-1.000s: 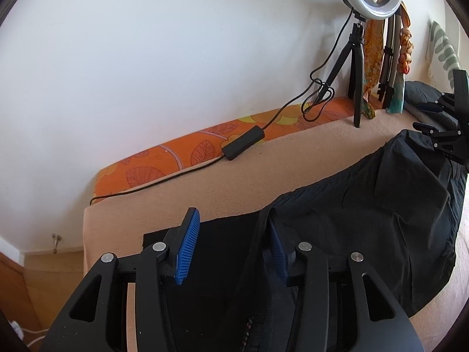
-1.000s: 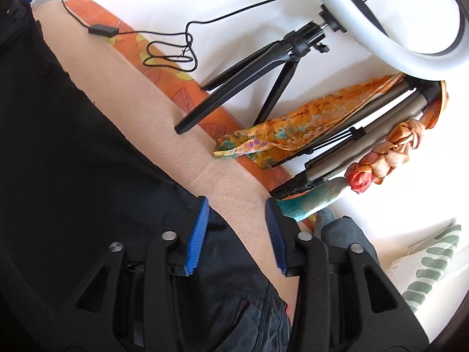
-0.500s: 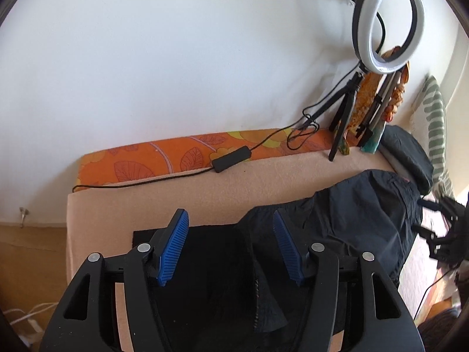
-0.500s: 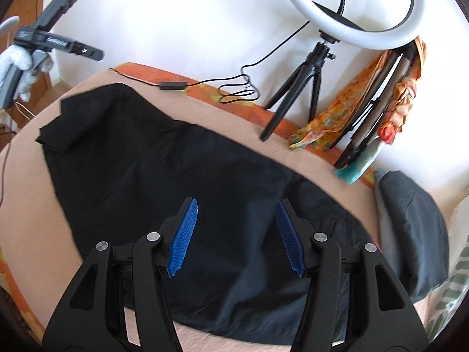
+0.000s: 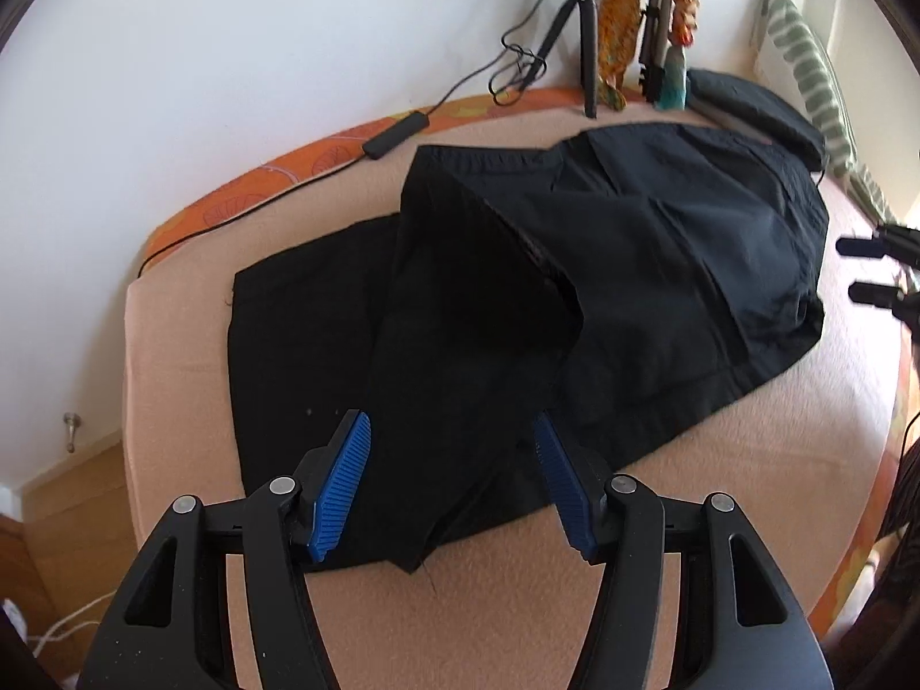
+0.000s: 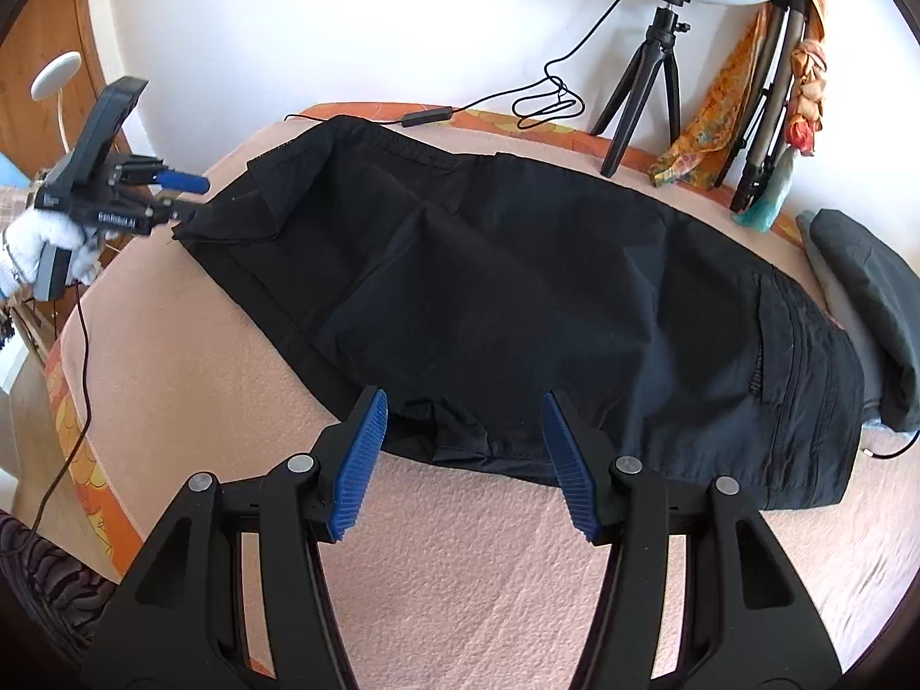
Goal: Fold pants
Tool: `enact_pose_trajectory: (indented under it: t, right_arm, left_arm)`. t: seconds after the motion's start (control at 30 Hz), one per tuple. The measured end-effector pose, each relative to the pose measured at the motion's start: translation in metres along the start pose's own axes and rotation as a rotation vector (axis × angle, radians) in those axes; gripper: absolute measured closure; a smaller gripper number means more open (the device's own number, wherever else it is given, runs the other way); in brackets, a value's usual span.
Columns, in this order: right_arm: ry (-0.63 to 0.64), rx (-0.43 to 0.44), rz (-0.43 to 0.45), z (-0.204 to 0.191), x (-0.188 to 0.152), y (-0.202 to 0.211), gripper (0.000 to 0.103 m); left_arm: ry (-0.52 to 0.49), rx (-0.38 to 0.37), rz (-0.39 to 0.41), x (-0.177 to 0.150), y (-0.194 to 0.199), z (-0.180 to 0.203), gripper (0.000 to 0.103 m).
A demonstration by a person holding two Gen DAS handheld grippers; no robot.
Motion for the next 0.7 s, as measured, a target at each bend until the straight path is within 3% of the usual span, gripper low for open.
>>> enact_pose_trajectory:
  t: [0.2,0.33,0.43,0.53,0.7]
  right_arm:
    - [0.055,-0.008,-0.022,-0.013,-0.006,-0.020,0.043]
    - [0.115,-0.066,-0.047,-0.021,-0.004,-0.037,0.043]
    - [0.130,-0.059,-0.051,-0.024,-0.002,-0.043,0.043]
    - [0.158,-0.079,-0.062,-0.028,-0.001,-0.050,0.043]
    - [0.190,-0.103,-0.074,-0.032,0.000,-0.057,0.043]
  left_arm:
    - [-0.087,0.125,-0.051,-0.032,-0.013,0.004,0.044]
    - [-0.118,0.184,-0.036,-0.029,-0.019,0.001,0.041]
    - [-0.104,0.196,-0.035,-0.025,-0.021,-0.005,0.042]
    - [-0.078,0.186,-0.034,-0.023,-0.020,-0.011,0.050]
    - [0.017,0.095,0.008,-0.018,-0.013,-0.022,0.083]
Point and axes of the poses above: each gripper's, at about its wrist camera, not at the fingertips, and y roughly against the way its jaws point, z to its right, x to its top, the point moved 8 cm from there along -y, roughly the way its jaws point, and after that the axes turned 9 degrees about -z, right-handed, at the moved point
